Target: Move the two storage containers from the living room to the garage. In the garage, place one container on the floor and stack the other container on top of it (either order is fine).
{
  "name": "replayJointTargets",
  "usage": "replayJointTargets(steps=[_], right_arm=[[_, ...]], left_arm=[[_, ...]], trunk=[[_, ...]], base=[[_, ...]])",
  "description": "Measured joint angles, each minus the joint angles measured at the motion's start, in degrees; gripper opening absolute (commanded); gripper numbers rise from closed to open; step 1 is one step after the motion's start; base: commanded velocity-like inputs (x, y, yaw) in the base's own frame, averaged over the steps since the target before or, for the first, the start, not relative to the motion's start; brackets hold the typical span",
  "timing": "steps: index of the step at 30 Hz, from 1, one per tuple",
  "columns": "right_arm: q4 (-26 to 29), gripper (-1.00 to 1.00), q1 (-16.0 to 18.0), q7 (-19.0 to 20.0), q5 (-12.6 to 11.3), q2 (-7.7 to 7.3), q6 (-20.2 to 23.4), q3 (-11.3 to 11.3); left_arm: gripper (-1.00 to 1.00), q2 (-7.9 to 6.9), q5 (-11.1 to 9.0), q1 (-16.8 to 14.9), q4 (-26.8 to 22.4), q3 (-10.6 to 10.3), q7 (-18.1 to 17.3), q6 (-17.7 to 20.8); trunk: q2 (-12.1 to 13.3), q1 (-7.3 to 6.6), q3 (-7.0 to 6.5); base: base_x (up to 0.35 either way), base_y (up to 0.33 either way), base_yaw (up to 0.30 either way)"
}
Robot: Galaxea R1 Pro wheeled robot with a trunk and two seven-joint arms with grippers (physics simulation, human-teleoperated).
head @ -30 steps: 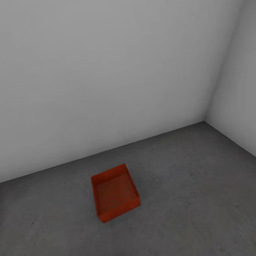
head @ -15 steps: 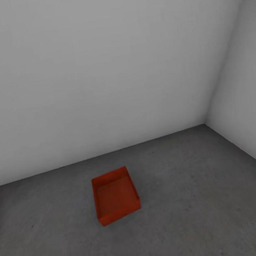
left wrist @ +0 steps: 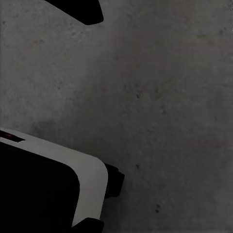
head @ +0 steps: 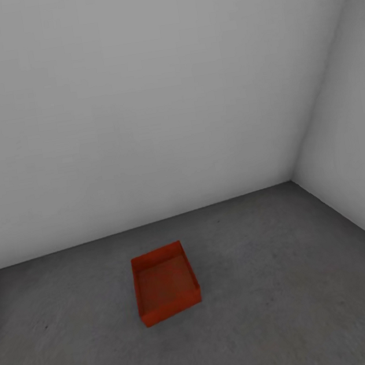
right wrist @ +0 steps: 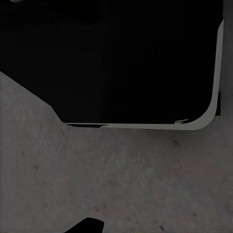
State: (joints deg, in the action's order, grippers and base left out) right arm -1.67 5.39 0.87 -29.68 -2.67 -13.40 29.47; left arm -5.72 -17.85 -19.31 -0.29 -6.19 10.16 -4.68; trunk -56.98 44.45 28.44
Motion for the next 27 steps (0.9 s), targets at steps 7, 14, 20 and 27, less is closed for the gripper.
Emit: replayJointTargets(steps=[7,14,20,27], right_arm=[[0.0,1.0,0.0,-0.01,0.0,0.0,-0.13,0.02],[0.0,1.0,0.0,-0.03,0.0,0.0,-0.15,0.02],[0.0,1.0,0.0,-0.17,-0.07,0.24,-0.25,-0.01],[-0.01,1.0,0.0,-0.91,-0.62,1.52,-0.54,-0.23]], left_arm=[[1.0,0.0,0.0,0.0,0.0,0.0,0.0,0.0],[1.0,0.0,0.0,0.0,0.0,0.0,0.0,0.0],[1.0,0.0,0.0,0.02,0.0,0.0,0.0,0.0],[1.0,0.0,0.0,0.0,0.0,0.0,0.0,0.0]], trunk=[[0.0,0.0,-0.63],[0.0,0.0,-1.26],[0.0,0.0,-1.8],[0.0,0.0,-2.43]], base=[[0.0,0.0,0.0],[0.0,0.0,0.0],[0.0,0.0,0.0],[0.0,0.0,0.0]])
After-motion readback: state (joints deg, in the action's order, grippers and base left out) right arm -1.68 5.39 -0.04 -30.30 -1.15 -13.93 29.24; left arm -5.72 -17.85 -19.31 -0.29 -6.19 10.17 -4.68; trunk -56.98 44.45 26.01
